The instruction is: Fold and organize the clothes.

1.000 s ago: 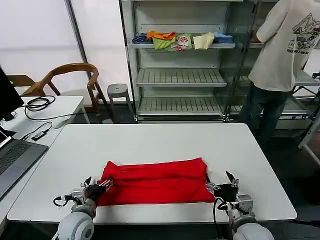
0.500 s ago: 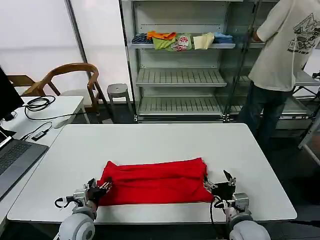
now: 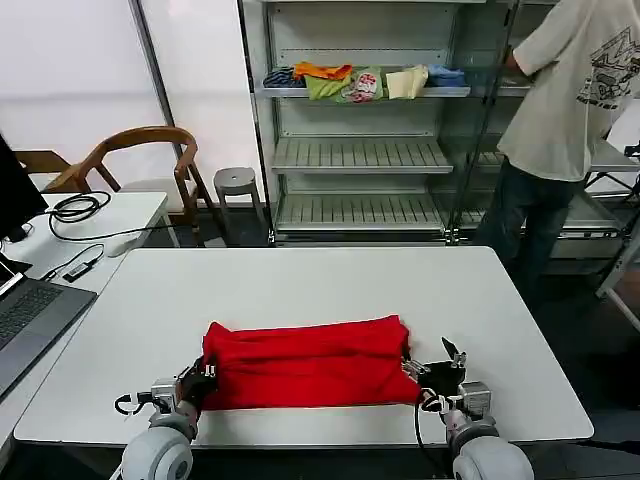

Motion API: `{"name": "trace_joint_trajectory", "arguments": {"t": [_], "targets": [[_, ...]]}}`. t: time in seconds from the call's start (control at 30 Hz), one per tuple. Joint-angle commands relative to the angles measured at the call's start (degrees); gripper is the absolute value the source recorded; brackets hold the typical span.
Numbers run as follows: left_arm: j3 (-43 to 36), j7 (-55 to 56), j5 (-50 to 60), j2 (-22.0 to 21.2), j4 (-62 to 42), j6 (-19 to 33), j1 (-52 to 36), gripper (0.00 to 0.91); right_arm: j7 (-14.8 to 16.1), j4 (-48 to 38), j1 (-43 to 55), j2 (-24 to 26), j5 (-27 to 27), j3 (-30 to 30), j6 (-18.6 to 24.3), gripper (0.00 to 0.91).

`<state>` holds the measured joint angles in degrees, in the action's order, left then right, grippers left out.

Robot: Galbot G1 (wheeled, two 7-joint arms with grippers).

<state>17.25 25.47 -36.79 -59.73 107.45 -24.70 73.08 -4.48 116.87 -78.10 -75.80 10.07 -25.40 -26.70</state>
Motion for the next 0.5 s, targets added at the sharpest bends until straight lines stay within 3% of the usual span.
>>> {"name": "trace_joint_trajectory", "arguments": {"t": [0.03,0.5], "targets": [[0.12,-0.5,-0.19,0.49,0.9,0.47,0.12,0.02,-0.03,-0.06,0.31,0.13,-0.17,-0.04,-0.01,0.907],[13.28,-2.07,-3.05,10.43,1.94,-1.09,1.99,0.02,-0.19,-0.13,1.49,-0.45,-0.42,0.8,0.2,0.907]]}}
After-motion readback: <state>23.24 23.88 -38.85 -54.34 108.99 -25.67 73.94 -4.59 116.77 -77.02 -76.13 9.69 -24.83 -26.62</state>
